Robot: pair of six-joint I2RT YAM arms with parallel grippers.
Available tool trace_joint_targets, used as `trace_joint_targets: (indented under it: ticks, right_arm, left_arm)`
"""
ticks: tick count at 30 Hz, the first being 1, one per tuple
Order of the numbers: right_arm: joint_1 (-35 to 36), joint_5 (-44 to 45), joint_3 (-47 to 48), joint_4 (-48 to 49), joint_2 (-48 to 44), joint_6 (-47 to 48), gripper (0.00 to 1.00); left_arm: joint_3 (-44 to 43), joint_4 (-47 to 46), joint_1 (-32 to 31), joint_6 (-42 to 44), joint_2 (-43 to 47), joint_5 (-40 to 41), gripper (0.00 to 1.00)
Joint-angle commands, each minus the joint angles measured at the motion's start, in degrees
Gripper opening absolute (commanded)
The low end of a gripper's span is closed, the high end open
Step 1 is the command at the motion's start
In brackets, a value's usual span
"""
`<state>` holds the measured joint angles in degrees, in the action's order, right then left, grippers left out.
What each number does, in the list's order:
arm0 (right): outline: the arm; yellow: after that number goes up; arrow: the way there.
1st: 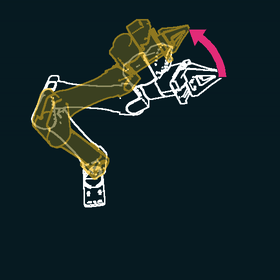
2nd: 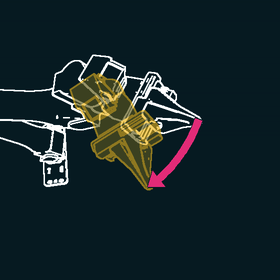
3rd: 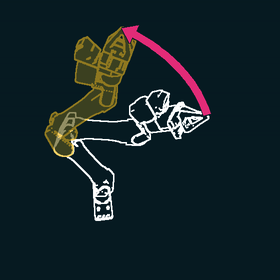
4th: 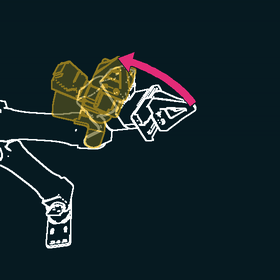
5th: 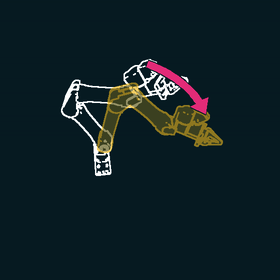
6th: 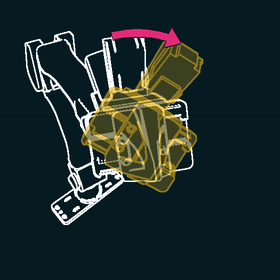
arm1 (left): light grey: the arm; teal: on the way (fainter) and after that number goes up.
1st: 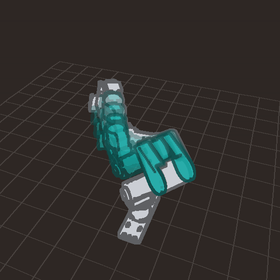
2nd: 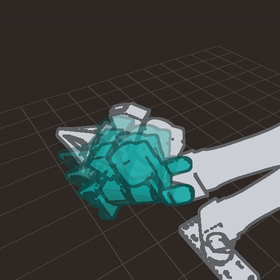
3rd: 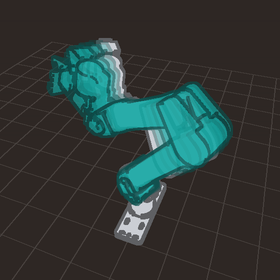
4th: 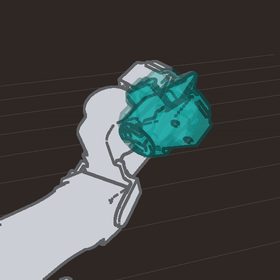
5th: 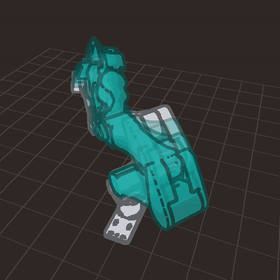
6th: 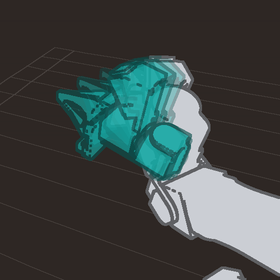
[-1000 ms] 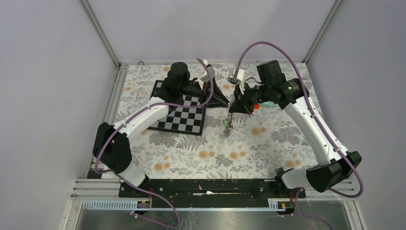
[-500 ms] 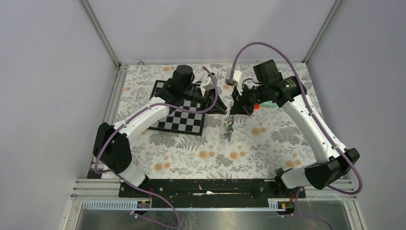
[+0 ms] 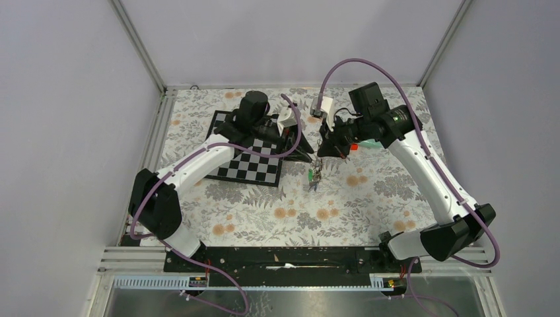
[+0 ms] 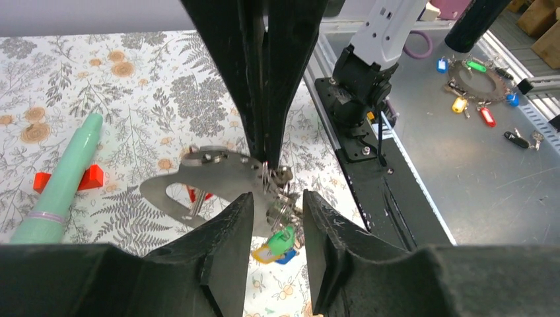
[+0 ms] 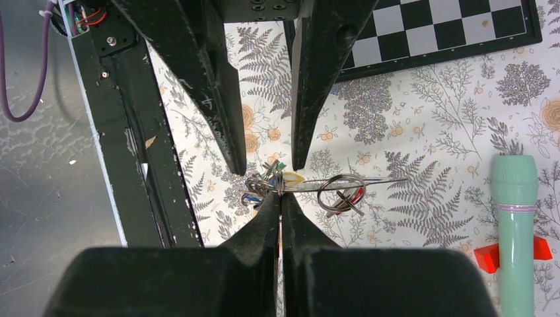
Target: Put the keys on the keyring
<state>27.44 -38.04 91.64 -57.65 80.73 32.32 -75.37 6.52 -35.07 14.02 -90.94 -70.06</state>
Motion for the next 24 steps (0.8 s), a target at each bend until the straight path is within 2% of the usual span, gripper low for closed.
trace_joint_targets:
  ticks: [1,6,19,24]
  right_arm:
    - [0.42,-1.81,-0.60,2.58,-1.12,-0.50,0.00]
    - [0.43,-2.04,-0.79,2.85,-1.13,-0.66,0.00]
    - [0.41,-1.97,-0.89,3.38,-1.58,-0.81,0.00]
    - [0.42,-2.27,-1.08,3.55,-1.47,-1.11,0.00]
  left_arm:
    - [0.62,-11.44,-0.77,-7.69,1.05,-2.53,0.38]
    - [2.16,-19.74,-0.87,-16.07,0.61,-2.62,0.36]
    - [4.03,-17.62,-0.88,-13.44,1.02,-2.72,0.27]
    - [4.09,-17.51,-0.88,-12.97,0.97,-2.78,0.19]
